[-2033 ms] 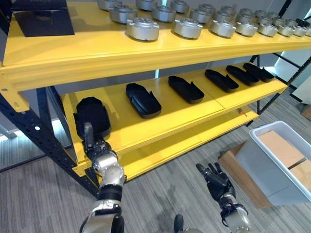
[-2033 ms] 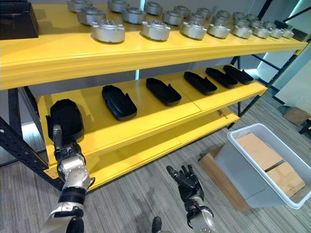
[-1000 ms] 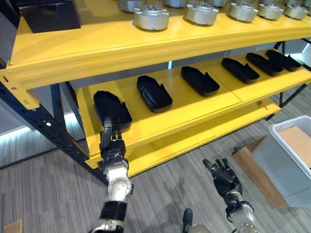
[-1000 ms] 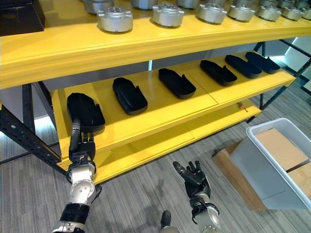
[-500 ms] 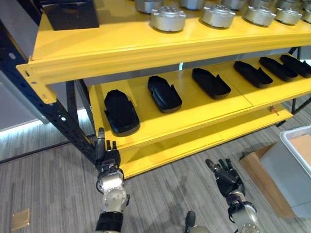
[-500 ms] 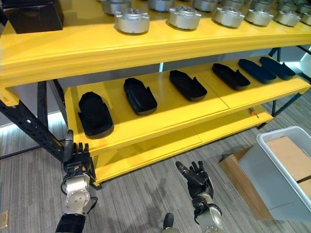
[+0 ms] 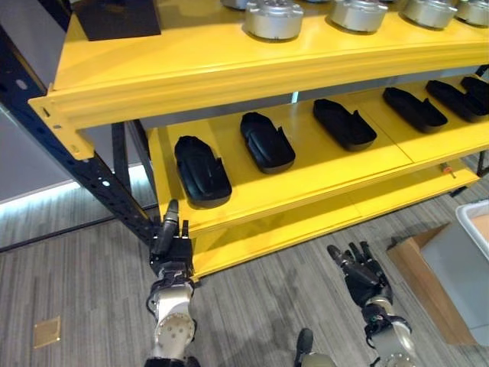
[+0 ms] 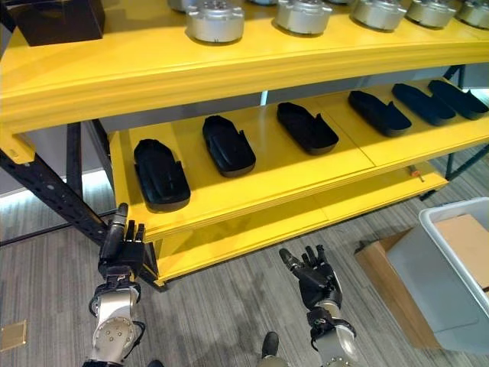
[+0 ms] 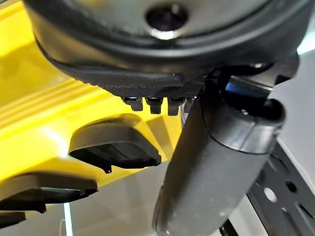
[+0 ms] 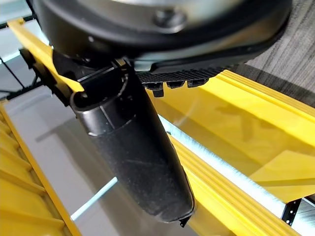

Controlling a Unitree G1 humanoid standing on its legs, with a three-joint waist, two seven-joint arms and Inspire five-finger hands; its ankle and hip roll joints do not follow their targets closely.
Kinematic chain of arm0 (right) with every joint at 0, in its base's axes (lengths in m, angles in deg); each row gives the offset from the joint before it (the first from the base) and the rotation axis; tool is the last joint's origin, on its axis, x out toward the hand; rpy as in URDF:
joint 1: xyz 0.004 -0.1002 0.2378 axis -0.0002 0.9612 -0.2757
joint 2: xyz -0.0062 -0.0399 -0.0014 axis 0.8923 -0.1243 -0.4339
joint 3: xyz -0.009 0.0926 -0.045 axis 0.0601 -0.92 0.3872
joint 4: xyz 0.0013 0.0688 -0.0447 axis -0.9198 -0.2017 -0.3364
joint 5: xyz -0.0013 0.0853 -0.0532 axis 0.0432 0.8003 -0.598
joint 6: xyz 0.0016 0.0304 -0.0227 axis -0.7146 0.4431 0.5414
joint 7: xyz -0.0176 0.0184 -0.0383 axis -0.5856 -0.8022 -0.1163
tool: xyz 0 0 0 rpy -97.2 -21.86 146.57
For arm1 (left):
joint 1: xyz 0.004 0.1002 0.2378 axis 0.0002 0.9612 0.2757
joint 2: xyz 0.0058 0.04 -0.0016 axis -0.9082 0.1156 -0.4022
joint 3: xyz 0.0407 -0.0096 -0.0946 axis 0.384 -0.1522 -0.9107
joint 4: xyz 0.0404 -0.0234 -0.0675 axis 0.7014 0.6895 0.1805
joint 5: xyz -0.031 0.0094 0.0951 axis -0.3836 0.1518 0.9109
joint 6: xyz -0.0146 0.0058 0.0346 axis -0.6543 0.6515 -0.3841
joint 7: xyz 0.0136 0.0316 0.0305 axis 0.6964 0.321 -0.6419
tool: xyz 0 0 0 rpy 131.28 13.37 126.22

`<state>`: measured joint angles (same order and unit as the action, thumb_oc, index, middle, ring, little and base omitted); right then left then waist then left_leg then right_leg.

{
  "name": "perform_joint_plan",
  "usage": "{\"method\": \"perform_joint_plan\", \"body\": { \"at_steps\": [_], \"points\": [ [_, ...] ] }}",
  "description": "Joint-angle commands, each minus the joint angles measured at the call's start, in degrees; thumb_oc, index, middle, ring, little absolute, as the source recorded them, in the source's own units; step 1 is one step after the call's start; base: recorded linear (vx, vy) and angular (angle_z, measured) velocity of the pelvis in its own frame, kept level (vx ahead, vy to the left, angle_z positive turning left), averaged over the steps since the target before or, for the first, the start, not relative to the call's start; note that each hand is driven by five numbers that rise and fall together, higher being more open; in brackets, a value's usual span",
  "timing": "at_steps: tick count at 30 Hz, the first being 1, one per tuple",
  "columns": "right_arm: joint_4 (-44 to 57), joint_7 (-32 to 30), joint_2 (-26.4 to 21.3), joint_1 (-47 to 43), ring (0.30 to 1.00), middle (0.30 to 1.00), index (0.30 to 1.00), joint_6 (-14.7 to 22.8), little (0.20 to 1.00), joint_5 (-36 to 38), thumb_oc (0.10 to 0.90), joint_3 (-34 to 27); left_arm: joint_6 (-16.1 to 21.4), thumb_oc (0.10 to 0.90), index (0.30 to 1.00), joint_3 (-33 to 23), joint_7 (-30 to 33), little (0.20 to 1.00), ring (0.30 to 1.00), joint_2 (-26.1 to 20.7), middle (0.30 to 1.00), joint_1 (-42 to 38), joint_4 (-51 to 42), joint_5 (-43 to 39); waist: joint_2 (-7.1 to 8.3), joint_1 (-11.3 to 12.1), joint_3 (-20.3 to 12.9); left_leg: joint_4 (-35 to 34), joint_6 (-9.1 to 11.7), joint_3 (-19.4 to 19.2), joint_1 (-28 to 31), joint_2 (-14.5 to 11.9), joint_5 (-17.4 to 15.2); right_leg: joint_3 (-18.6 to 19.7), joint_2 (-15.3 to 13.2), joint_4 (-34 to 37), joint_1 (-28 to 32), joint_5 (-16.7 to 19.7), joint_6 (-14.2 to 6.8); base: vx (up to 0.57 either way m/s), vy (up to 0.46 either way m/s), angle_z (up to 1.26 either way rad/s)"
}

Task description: Move parts from the plastic box to the shelf.

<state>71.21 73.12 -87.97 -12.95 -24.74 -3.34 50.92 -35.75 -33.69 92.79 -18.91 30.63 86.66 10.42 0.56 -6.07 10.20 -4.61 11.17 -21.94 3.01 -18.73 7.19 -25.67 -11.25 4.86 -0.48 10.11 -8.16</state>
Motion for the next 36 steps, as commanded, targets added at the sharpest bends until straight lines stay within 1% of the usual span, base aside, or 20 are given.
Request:
{"method": "perform_joint_plan", "body": {
  "at_steps": [1,3,4,5,6,7,8,10,11,14,17,18,20,21,24,27,29,30,34,36],
  "points": [
    [7.49,5.38,-1.39,-2.85,1.0,1.0,1.0,5.12,1.0,-3.09,0.9,-5.53,-2.94,0.9,1.0,0.46,-11.27,1.0,1.0,-10.62,1.0,-0.6,-10.06,9.39,3.59,-0.45,-0.23,-0.39,-2.14,-0.18,4.54,1.48,-3.53,-2.75,-2.44,-5.58,0.73,-2.16,-1.35,0.03,0.005,0.09],
    [8.07,6.26,-2.57,-1.9,1.0,1.0,1.0,5.23,1.0,-3.82,0.9,-5.94,-4.64,0.9,1.0,2.76,-14.62,1.0,1.0,-14.11,1.0,3.1,-12.86,6.93,2.91,-0.53,-0.01,-0.39,-1.68,0.62,4.93,1.22,-4.36,-2.08,-2.13,-5.53,1.23,-2.65,-2.18,0.04,0.013,0.14],
    [8.02,6.96,-2.89,-1.74,1.0,1.0,1.0,5.12,1.0,-3.81,0.9,-5.75,-5.78,0.9,1.0,3.35,-15.31,1.0,1.0,-15.94,1.0,4.3,-13.34,7.69,2.71,-0.55,0.18,-0.39,-1.61,0.73,4.88,1.24,-4.26,-2.07,-2.14,-5.44,1.26,-2.59,-2.23,-0.08,-0.006,0.22],
    [8.2,8.48,-4.11,-0.84,1.0,1.0,1.0,5.45,1.0,-3.77,0.9,-6.54,-6.83,0.9,1.0,3.79,-19.17,1.0,1.0,-21.23,1.0,7.43,-15.64,10.44,2.67,-0.55,0.48,-0.39,-1.93,0.35,4.27,1.51,-3.14,-2.96,-2.48,-5.24,1.0,-1.95,-1.66,-0.01,-0.004,0.17],
    [8.39,9.33,-4.62,-0.22,1.0,1.0,1.0,4.99,1.0,-3.56,0.9,-6.35,-7.11,0.9,1.0,3.62,-19.53,1.0,1.0,-22.71,1.0,9.17,-14.73,11.82,2.2,-0.43,0.48,-0.39,-1.37,1.1,4.71,1.19,-4.12,-2.09,-2.1,-5.08,1.47,-2.53,-2.51,-0.07,-0.018,0.12],
    [8.27,10.46,-5.21,0.1,1.0,1.0,1.0,5.09,1.0,-3.15,0.9,-6.8,-7.47,0.9,1.0,3.28,-21.26,1.0,1.0,-25.15,1.0,10.23,-16.42,15.7,2.37,-0.39,0.57,-0.39,-1.74,0.53,4.08,1.38,-3.02,-2.96,-2.44,-5.01,1.09,-1.98,-1.77,0.06,-0.009,0.09],
    [8.05,11.47,-5.63,1.06,1.0,1.0,1.0,5.26,1.0,-3.11,0.9,-7.08,-5.91,0.9,1.0,2.71,-21.49,1.0,1.0,-27.46,1.0,12.14,-16.41,22.24,1.96,-0.26,0.44,-0.39,-1.1,1.4,4.4,1.03,-3.94,-2.07,-1.97,-4.79,1.62,-2.69,-2.62,0.0,-0.02,0.08],
    [7.56,12.13,-5.58,1.07,1.0,1.0,1.0,5.4,1.0,-2.9,0.9,-7.2,-5.36,0.9,1.0,2.65,-22.1,1.0,1.0,-28.37,1.0,12.56,-16.34,24.63,1.91,-0.21,0.48,-0.39,-1.0,1.45,4.35,0.94,-3.84,-2.08,-1.93,-4.79,1.61,-2.66,-2.68,0.03,-0.01,0.05],
    [7.18,12.83,-5.46,1.18,1.0,1.0,1.0,5.78,1.0,-2.47,0.9,-7.7,-4.16,0.9,1.0,2.22,-22.98,1.0,1.0,-30.28,1.0,12.76,-17.5,30.37,1.93,-0.18,0.42,-0.39,-0.99,1.57,4.23,0.95,-3.79,-2.04,-1.96,-4.77,1.54,-2.72,-2.69,0.0,-0.018,0.05],
    [6.7,14.04,-5.22,1.86,1.0,1.0,1.0,5.83,1.0,-2.67,0.9,-8.66,-0.77,0.9,1.0,0.69,-20.7,1.0,1.0,-32.79,1.0,14.08,-17.23,48.2,2.08,-0.02,0.68,-0.39,-1.21,0.99,3.62,1.08,-2.59,-3.02,-2.15,-4.85,1.13,-2.29,-1.96,-0.06,-0.029,0.02],
    [6.27,14.87,-4.76,1.87,1.0,1.0,1.0,5.92,1.0,-2.78,0.9,-9.94,1.04,0.9,1.0,-0.81,-17.34,1.0,1.0,-34.11,1.0,15.24,-15.24,68.75,1.85,0.06,0.99,-0.39,-1.03,0.93,3.59,0.89,-2.43,-3.11,-2.04,-5.1,1.02,-2.55,-1.92,0.0,0.0,0.0],
    [6.27,14.87,-4.75,1.88,1.0,1.0,1.0,5.91,1.0,-2.79,0.9,-9.94,1.08,0.9,1.0,-0.71,-17.15,1.0,1.0,-34.05,1.0,15.23,-15.2,69.03,1.85,0.06,0.99,-0.39,-1.02,0.93,3.59,0.89,-2.42,-3.11,-2.05,-5.11,1.02,-2.56,-1.91,0.0,0.0,0.0],
    [6.17,15.0,-4.64,1.44,1.0,1.0,1.0,6.0,1.0,-2.86,0.9,-10.24,2.02,0.9,1.0,-0.82,-15.67,1.0,1.0,-34.77,1.0,14.72,-13.98,77.44,1.75,0.1,1.38,-0.39,-0.95,0.91,3.35,0.81,-2.28,-3.24,-2.06,-5.36,0.82,-2.71,-1.86,-0.02,-0.005,-0.01],
    [6.0,14.56,-4.7,0.63,1.0,1.0,1.0,6.21,1.0,-3.17,0.9,-10.21,2.83,0.9,1.0,-0.25,-15.67,1.0,1.0,-35.47,1.0,13.81,-12.22,84.39,1.56,0.04,1.76,-0.39,-0.88,1.0,3.07,0.78,-2.03,-3.38,-2.17,-5.77,0.43,-2.86,-1.81,0.0,0.0,0.0],
    [6.13,14.45,-4.92,-0.16,1.0,1.0,1.0,6.11,1.0,-3.42,0.9,-10.38,3.43,0.9,1.0,-0.01,-15.19,1.0,1.0,-35.65,1.0,12.62,-10.98,89.54,1.29,0.04,2.27,-0.39,-0.85,1.05,2.67,0.81,-1.82,-3.46,-2.3,-6.23,-0.06,-3.0,-1.75,-0.03,0.003,-0.01],
    [6.32,13.87,-4.97,-1.94,1.0,1.0,1.0,6.42,1.0,-3.34,0.9,-10.36,4.15,0.9,1.0,0.43,-11.28,1.0,1.0,-35.21,1.0,9.42,-8.49,97.83,1.0,-0.25,3.16,-0.39,-0.85,1.24,1.59,0.78,-1.22,-3.59,-2.6,-6.96,-1.44,-3.09,-1.66,-0.04,0.004,-0.01],
    [6.5,13.56,-4.76,-2.78,1.0,1.0,1.0,6.51,1.0,-3.11,0.9,-10.05,4.75,0.9,1.0,0.68,-9.33,1.0,1.0,-34.92,1.0,7.31,-7.9,100.58,0.8,-0.6,3.17,-0.39,-0.45,2.23,1.45,0.52,-1.91,-2.24,-2.41,-7.15,-1.66,-3.86,-2.29,0.0,0.0,0.0],
    [6.44,13.52,-4.79,-2.96,1.0,1.0,1.0,6.53,1.0,-3.11,0.9,-10.18,4.9,0.9,1.0,1.04,-8.87,1.0,1.0,-34.79,1.0,6.82,-7.47,100.99,0.9,-0.49,3.5,-0.39,-0.83,1.33,0.99,0.64,-0.9,-3.51,-2.72,-7.4,-2.15,-3.18,-1.54,-0.04,-0.001,0.03],
    [6.18,12.78,-4.71,-4.31,1.0,1.0,1.0,6.75,1.0,-2.88,0.9,-9.68,4.01,0.9,1.0,2.95,-5.68,1.0,1.0,-33.6,1.0,2.19,-4.45,105.89,0.85,-0.86,4.05,-0.39,-0.75,1.1,0.15,0.37,-0.48,-3.44,-2.87,-8.13,-3.54,-3.3,-1.41,-0.04,-0.005,-0.02],
    [5.87,12.34,-4.47,-5.03,1.0,1.0,1.0,6.83,1.0,-2.87,0.9,-9.42,3.51,0.9,1.0,3.56,-4.25,1.0,1.0,-32.97,1.0,0.23,-2.92,107.6,0.73,-1.19,3.97,-0.39,-0.35,1.99,-0.03,0.22,-1.2,-1.94,-2.62,-8.12,-4.09,-3.9,-2.05,0.0,-0.002,-0.03]
  ]
}}
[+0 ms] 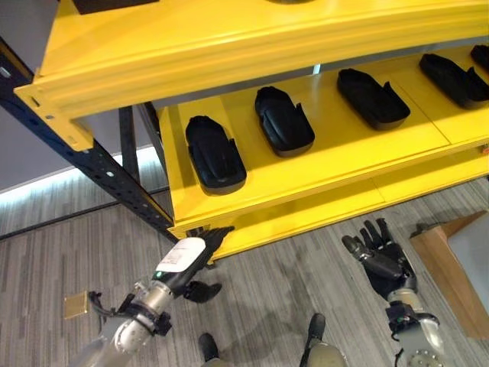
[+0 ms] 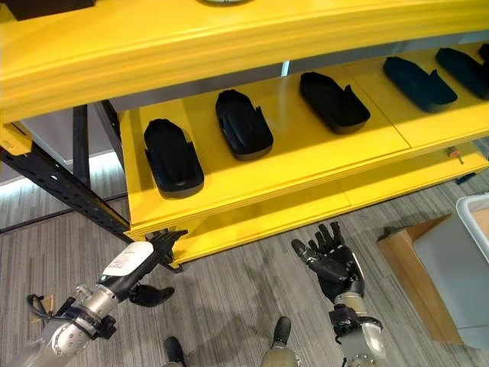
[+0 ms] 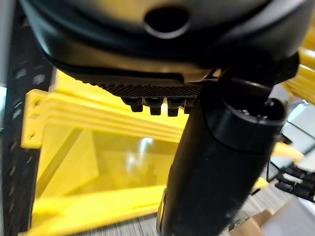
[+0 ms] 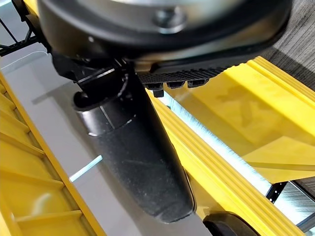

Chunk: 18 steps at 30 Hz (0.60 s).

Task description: Move parts from the plastic box to the shelf.

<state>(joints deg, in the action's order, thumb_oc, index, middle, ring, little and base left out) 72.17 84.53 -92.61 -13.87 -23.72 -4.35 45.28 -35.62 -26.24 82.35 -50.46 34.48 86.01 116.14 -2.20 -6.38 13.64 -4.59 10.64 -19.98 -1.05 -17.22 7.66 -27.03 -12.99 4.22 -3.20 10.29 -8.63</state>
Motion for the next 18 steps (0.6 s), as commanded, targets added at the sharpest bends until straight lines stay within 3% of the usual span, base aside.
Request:
{"method": "perform_joint_plan", "body": {
  "at_steps": [1,2,3,5,18],
  "points": [
    [4.68,0.55,0.35,-4.75,1.0,1.0,1.0,5.83,1.0,-1.97,0.9,-3.48,2.56,0.9,1.0,-3.1,7.23,1.0,1.0,-0.65,1.0,-5.54,-0.76,3.17,3.69,-1.09,0.99,-0.41,-0.18,-1.05,3.3,-1.28,-0.58,-1.63,-1.08,-7.85,-2.57,-3.27,-0.81,0.0,0.0,0.0],
    [4.66,0.55,0.37,-4.8,1.0,1.0,1.0,5.82,1.0,-1.97,0.9,-3.5,2.56,0.9,1.0,-3.03,7.27,1.0,1.0,-0.66,1.0,-5.65,-0.66,3.2,3.54,-1.12,0.76,-0.41,0.2,-0.07,3.57,-1.36,-1.47,-0.33,-0.82,-7.7,-2.28,-3.97,-1.53,-0.1,-0.015,-0.03],
    [4.63,0.38,0.64,-5.08,1.0,1.0,1.0,5.79,1.0,-1.81,0.9,-3.19,2.07,0.9,1.0,-2.69,7.91,1.0,1.0,0.0,1.0,-6.74,0.61,3.94,3.74,-1.29,1.08,-0.41,-0.16,-1.15,3.0,-1.47,-0.41,-1.33,-1.07,-7.9,-3.16,-3.24,-0.74,0.04,-0.004,-0.02],
    [4.51,0.18,0.98,-5.44,1.0,1.0,1.0,5.82,1.0,-1.74,0.9,-2.87,1.37,0.9,1.0,-1.97,8.9,1.0,1.0,0.87,1.0,-8.06,2.39,4.7,3.62,-1.57,0.84,-0.41,0.29,-0.42,3.03,-1.71,-1.32,0.09,-0.81,-7.86,-3.54,-3.84,-1.55,0.02,-0.004,-0.01],
    [3.84,-2.13,1.63,-7.55,1.0,1.0,1.0,6.64,1.0,-2.79,0.9,-1.7,-2.75,0.9,1.0,-1.05,15.23,1.0,1.0,4.73,1.0,-17.42,7.49,6.0,4.83,-2.54,1.14,-0.41,0.37,-1.54,0.88,-2.14,-1.12,1.61,-1.03,-8.34,-8.27,-3.02,-1.51,0.0,-0.01,-0.08]
  ]
}}
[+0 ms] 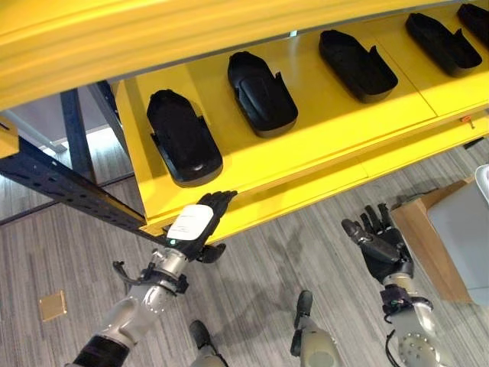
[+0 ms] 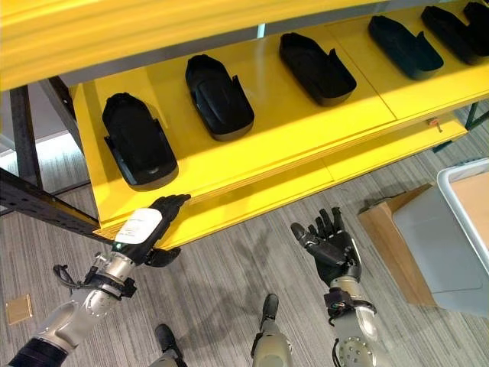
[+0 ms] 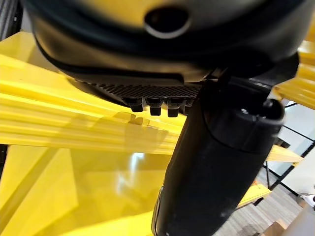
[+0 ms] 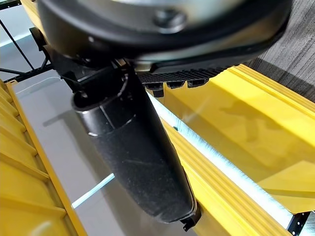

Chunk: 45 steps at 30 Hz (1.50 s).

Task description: Move parts from the plastic box to the shelf.

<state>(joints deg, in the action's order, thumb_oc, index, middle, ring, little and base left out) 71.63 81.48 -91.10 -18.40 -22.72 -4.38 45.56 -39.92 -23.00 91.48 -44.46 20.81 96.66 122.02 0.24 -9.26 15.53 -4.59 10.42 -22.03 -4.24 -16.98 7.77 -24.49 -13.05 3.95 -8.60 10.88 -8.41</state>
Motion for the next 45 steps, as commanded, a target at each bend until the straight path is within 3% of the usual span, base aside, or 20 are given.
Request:
{"method": "perform_joint_plan", "body": {
  "at_steps": [1,45],
  "points": [
    [4.32,0.71,0.1,-3.3,1.0,1.0,1.0,5.63,1.0,-2.92,0.9,-1.66,1.08,0.9,1.0,-4.93,7.38,1.0,1.0,-1.04,1.0,-5.07,-3.77,-0.04,2.58,0.32,-0.59,-0.41,0.59,0.39,3.85,-2.49,-1.18,-0.91,-0.96,-8.37,-3.44,-3.65,-1.67,0.0,-0.019,-0.06],
    [3.28,0.09,0.11,-4.65,1.0,1.0,1.0,4.11,1.0,-1.73,0.9,-0.21,-5.49,0.9,1.0,-3.82,6.56,1.0,1.0,2.14,1.0,-11.27,8.94,-5.43,3.85,-0.49,-0.33,-0.38,0.99,-0.95,2.74,-3.88,-0.56,0.12,-0.64,-10.0,-8.15,-3.54,-1.09,0.0,-0.001,-0.01]
  ]
}}
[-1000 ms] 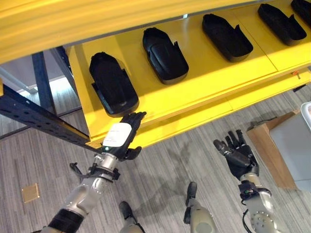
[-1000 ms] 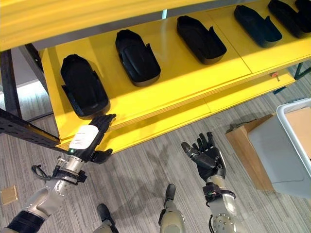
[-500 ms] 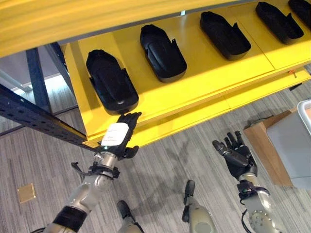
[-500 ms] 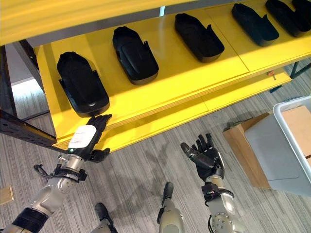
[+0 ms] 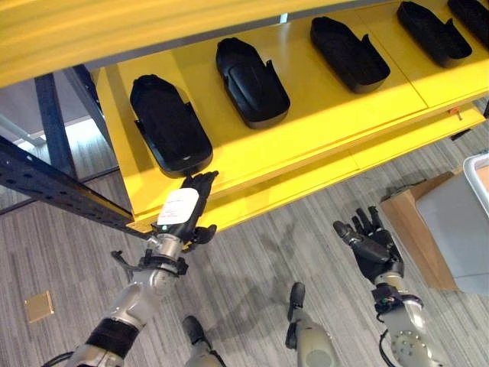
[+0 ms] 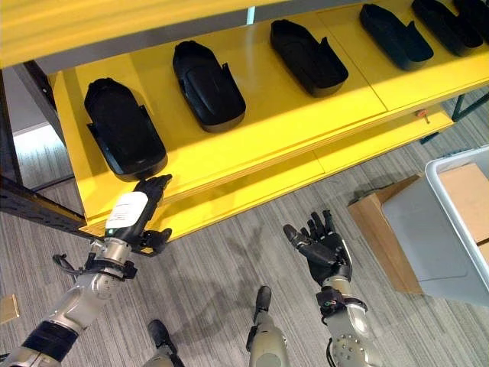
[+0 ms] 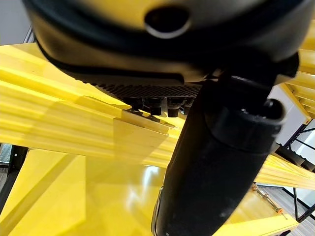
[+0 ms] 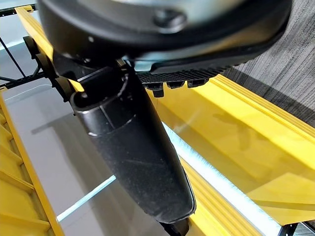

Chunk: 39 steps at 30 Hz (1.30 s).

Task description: Move parts from the plastic box to the shelf.

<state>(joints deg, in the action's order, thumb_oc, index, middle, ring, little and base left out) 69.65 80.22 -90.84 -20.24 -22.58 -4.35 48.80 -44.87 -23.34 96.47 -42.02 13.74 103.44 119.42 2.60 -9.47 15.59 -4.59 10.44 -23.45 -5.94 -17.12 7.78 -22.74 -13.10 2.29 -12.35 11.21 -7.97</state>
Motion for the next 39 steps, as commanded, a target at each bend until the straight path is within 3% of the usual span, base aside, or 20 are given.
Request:
{"method": "perform_joint_plan", "body": {
  "at_steps": [1,18,39],
  "points": [
    [5.35,1.32,-0.13,-2.77,1.0,1.0,1.0,3.99,1.0,-1.63,0.9,-3.41,-0.63,0.9,1.0,-3.48,1.52,1.0,1.0,-0.26,1.0,-4.12,2.46,-2.93,1.52,-0.3,-0.35,-0.37,0.96,0.44,4.42,-3.74,-0.61,-1.57,-0.59,-8.35,-4.43,-3.88,-1.52,0.0,-0.001,-0.04],
    [5.69,2.31,-0.84,-3.15,1.0,1.0,1.0,2.95,1.0,-0.89,0.9,-3.36,-2.02,0.9,1.0,-7.31,1.34,1.0,1.0,-0.43,1.0,-2.67,6.95,-6.51,1.6,-0.03,0.1,-0.32,0.75,0.49,4.58,-3.25,-1.04,-1.65,-1.35,-8.82,-4.82,-3.59,-1.59,0.0,0.009,0.0],
    [5.56,2.59,-1.73,-3.73,1.0,1.0,1.0,2.51,1.0,-1.32,0.9,-2.86,-2.73,0.9,1.0,-9.71,4.19,1.0,1.0,-2.77,1.0,-7.08,6.73,-7.74,2.07,-0.72,-0.03,-0.2,0.71,0.09,4.33,-2.72,-1.33,-0.81,-1.67,-9.59,-6.21,-3.56,-1.64,0.0,0.004,-0.01]
  ]
}}
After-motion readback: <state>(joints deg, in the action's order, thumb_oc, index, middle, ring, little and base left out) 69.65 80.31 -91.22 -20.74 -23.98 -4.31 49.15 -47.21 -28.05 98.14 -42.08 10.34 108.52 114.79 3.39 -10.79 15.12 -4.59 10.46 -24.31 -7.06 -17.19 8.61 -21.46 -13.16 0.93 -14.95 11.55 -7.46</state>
